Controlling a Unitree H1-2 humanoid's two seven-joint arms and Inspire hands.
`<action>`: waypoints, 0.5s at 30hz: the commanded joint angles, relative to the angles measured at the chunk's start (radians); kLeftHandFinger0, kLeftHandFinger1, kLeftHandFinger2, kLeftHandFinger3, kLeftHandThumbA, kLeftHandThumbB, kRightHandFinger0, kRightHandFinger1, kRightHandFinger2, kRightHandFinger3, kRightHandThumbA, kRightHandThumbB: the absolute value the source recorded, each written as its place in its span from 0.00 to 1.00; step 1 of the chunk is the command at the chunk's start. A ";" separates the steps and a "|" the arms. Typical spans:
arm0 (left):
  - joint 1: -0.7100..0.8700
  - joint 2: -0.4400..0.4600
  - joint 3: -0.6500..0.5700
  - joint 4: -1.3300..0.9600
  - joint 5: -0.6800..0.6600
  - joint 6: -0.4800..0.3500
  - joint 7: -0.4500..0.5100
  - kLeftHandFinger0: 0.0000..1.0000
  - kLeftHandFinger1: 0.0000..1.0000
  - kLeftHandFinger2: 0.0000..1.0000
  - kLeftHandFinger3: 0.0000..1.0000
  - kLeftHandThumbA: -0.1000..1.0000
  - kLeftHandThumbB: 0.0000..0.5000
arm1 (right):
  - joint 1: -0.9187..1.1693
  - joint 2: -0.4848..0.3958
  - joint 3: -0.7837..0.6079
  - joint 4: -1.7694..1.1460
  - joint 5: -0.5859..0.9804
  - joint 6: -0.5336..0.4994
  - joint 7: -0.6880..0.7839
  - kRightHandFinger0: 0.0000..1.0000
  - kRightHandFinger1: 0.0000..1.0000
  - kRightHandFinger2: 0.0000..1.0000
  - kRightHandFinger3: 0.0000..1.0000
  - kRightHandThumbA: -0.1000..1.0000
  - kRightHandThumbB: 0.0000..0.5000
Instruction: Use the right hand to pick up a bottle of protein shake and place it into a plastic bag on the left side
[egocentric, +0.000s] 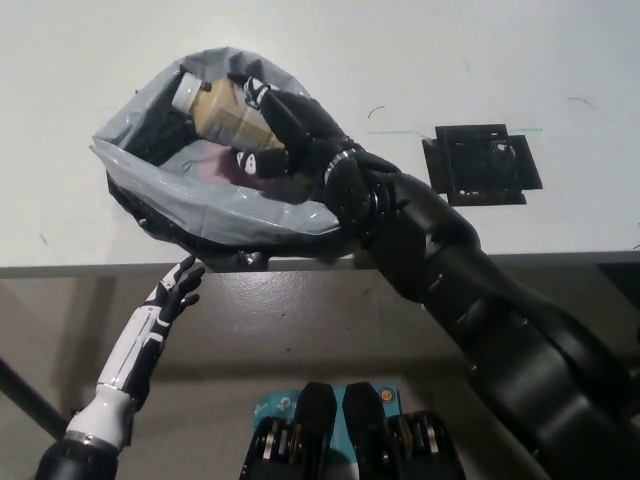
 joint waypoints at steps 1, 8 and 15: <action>-0.038 0.012 -0.014 -0.006 0.011 -0.020 -0.018 1.00 1.00 1.00 1.00 1.00 0.36 | -0.064 -0.026 -0.005 -0.051 0.006 0.015 0.153 1.00 1.00 1.00 1.00 0.93 1.00; -0.043 0.013 -0.022 -0.009 -0.005 0.001 -0.022 1.00 1.00 1.00 1.00 1.00 0.35 | -0.066 -0.060 -0.070 -0.164 0.060 0.018 0.208 1.00 1.00 1.00 1.00 1.00 1.00; -0.051 0.010 -0.024 -0.015 0.016 0.016 -0.009 1.00 1.00 1.00 1.00 1.00 0.42 | -0.055 -0.134 -0.198 -0.487 0.137 0.023 0.245 1.00 1.00 1.00 1.00 1.00 1.00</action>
